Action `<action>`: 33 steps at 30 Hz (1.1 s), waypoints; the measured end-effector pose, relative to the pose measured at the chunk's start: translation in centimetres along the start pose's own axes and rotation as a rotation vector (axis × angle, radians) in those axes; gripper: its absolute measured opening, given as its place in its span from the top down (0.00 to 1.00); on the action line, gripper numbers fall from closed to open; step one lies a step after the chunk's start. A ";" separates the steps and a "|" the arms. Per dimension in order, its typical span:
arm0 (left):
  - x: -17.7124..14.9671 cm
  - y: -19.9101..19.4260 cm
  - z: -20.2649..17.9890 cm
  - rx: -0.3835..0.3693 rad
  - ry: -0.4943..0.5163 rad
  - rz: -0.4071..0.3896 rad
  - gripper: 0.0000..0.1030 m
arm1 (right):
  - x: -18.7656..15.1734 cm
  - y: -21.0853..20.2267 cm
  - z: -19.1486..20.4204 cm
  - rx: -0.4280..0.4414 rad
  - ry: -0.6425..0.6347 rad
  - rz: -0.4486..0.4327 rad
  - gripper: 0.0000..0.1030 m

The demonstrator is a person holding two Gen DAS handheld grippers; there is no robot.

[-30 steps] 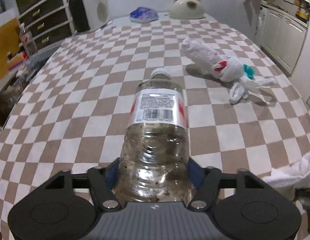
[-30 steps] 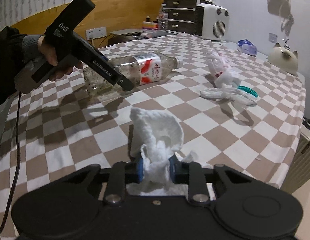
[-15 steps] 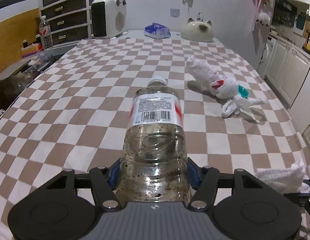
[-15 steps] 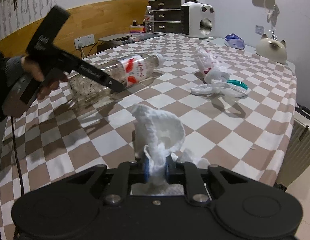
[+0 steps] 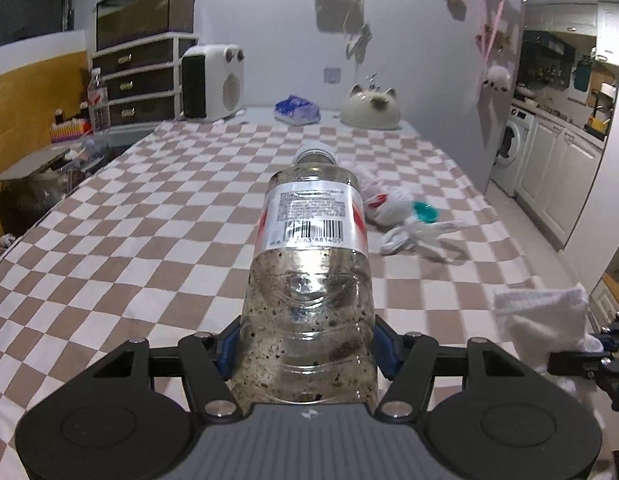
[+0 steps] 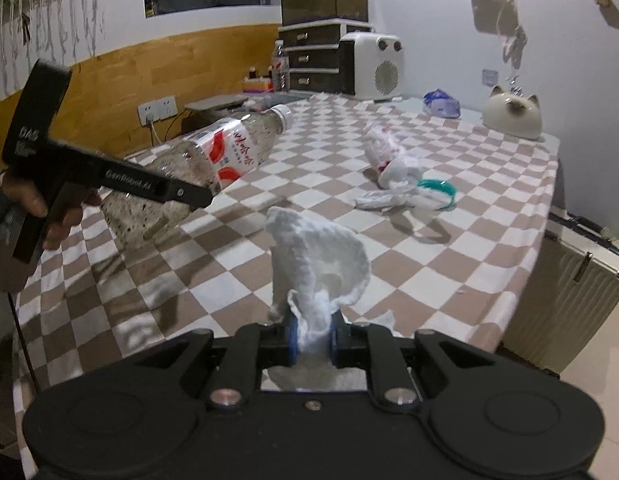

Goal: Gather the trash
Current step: 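Lift the bottle with the left tool while the right tool lifts the tissue, then carry the clear bottle and white tissue over the yellow wastebasket with both tools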

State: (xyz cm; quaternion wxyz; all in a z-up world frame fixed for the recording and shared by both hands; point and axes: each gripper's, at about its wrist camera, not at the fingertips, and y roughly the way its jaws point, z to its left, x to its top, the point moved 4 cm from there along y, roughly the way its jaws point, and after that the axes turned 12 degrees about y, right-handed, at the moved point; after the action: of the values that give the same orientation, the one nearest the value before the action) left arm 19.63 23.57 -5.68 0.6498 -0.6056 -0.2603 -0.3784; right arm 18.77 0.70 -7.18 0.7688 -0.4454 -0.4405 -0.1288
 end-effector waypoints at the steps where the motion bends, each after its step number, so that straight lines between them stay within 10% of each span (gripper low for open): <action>1: 0.1 -0.6 -0.6 0.000 0.005 -0.011 0.39 | 0.0 -0.5 -0.1 -0.001 0.002 -0.010 0.85; 33: 5.1 -8.3 -21.9 -0.102 0.163 -0.243 0.39 | -3.0 -18.2 -11.3 -0.209 0.172 -0.267 0.85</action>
State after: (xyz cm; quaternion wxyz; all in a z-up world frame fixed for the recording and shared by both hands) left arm 13.24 1.24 0.47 0.5866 -0.5690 -0.2587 -0.5150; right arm 12.63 -19.27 -1.64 0.7291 -0.4477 -0.4128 -0.3124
